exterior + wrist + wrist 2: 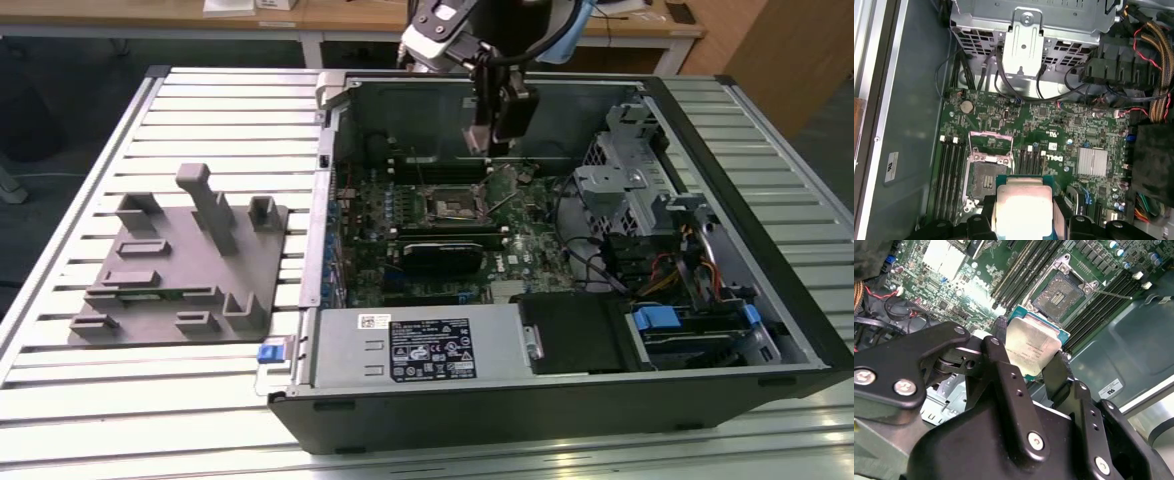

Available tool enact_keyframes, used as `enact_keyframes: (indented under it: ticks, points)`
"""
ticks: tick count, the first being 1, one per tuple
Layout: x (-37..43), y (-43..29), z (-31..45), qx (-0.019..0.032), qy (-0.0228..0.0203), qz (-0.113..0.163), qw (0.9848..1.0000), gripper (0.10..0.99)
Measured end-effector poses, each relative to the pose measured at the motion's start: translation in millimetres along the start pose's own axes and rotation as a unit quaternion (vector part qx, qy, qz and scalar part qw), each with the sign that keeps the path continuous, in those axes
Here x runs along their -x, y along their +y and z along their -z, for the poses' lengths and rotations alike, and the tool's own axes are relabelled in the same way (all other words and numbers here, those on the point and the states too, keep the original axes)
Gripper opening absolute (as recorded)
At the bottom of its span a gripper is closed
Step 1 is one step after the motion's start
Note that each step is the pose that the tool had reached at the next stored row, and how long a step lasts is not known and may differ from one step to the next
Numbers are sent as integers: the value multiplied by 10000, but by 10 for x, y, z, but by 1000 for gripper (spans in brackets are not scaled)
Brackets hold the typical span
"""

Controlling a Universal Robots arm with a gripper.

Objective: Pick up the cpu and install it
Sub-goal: 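Place the cpu into insertion slot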

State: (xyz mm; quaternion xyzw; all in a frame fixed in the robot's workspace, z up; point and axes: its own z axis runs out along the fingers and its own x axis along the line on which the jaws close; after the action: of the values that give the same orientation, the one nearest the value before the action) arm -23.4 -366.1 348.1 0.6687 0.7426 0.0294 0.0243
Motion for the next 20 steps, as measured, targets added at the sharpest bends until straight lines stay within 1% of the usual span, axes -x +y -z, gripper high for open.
enact_keyframes:
  ticks: [3,5,9,12,14,20]
  points:
    - [-17,-10,-35,0,1,2,10000,537]
    - [-42,-22,-68,0,-1,-11,10000,537]
    - [-69,-51,-127,3,-11,-161,9999,537]
    - [-81,-65,-164,3,-22,-292,9996,537]
    - [-84,-67,-186,3,-25,-326,9995,537]
    - [-85,-72,-213,3,-23,-334,9994,537]
